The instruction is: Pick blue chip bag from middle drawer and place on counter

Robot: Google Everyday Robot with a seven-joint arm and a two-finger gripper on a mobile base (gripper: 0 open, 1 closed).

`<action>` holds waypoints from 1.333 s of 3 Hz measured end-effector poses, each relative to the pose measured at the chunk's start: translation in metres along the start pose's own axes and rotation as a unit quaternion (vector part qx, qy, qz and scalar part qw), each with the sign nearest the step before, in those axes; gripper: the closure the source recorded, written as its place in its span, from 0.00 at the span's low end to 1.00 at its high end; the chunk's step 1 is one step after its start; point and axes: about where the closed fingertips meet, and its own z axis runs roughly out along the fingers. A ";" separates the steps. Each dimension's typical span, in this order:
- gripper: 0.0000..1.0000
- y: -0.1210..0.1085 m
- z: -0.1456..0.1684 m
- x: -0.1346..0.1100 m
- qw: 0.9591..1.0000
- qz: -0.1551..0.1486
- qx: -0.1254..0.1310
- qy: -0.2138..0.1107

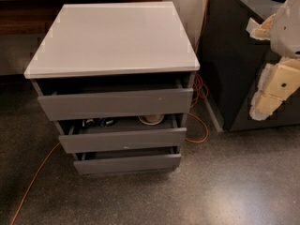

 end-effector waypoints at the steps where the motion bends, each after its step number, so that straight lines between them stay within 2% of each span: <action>1: 0.00 0.000 0.000 0.000 1.000 0.000 0.000 0.000; 2: 0.00 -0.001 0.016 -0.002 1.000 -0.013 -0.003 -0.011; 3: 0.00 0.008 0.077 -0.009 0.998 -0.035 -0.013 -0.041; 4: 0.00 0.017 0.129 -0.012 0.997 -0.044 -0.016 -0.064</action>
Offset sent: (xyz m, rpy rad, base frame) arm 0.0207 0.0093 -0.0436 0.0325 0.0045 0.0844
